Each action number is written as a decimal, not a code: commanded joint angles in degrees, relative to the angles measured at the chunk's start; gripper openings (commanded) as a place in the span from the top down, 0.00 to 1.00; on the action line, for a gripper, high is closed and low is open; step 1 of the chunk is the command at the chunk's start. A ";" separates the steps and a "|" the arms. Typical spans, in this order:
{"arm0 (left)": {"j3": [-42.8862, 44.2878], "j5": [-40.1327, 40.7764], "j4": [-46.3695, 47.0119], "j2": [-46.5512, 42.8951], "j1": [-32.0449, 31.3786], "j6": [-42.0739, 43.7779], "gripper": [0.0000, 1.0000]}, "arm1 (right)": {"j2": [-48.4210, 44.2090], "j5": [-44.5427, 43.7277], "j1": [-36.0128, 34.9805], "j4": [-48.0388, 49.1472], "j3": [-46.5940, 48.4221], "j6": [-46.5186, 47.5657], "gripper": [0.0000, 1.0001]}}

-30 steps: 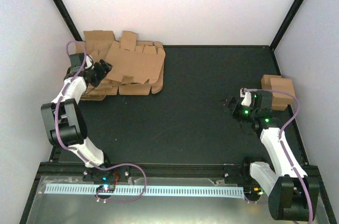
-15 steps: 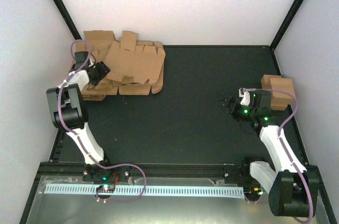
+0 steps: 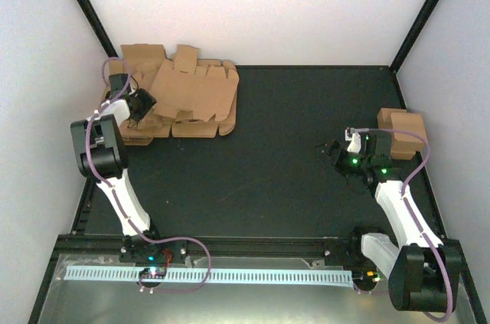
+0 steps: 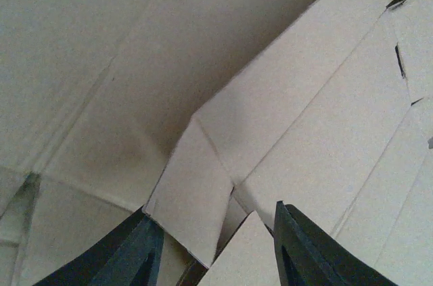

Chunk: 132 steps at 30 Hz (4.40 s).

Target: Fold the paper box

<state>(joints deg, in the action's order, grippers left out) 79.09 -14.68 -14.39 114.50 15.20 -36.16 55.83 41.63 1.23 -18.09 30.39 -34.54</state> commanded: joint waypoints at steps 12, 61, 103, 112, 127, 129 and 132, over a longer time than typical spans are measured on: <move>2.92 0.35 5.31 2.32 0.62 -3.67 0.94 | 0.17 -1.03 -0.33 -1.60 1.64 1.59 0.00; -49.75 13.24 -14.64 -84.12 -20.36 -5.37 0.01 | 0.48 -4.55 -18.93 -1.88 8.81 -1.24 0.00; -39.59 -25.48 17.79 -37.47 -20.82 8.54 0.98 | 8.16 -6.97 -37.95 7.34 8.42 -2.38 0.00; -50.36 -29.39 27.06 -61.36 -27.12 13.55 0.98 | 10.55 -8.81 -45.24 14.70 11.24 2.18 0.01; -52.25 -35.61 31.54 -71.69 -33.00 10.86 0.98 | 12.80 -7.70 -48.79 18.10 16.09 8.72 0.02; -52.20 -35.41 32.29 -71.54 -33.34 10.41 0.98 | 13.35 -7.63 -49.69 17.84 16.73 9.40 0.02; -52.44 -34.88 34.16 -71.12 -33.72 9.09 0.99 | 14.26 -8.03 -51.62 17.75 17.07 9.95 0.02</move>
<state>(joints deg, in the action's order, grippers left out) 26.06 -48.03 14.52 43.48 -17.78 -25.32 69.12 33.56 -47.97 -1.58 45.93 -26.96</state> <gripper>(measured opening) 0.025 0.982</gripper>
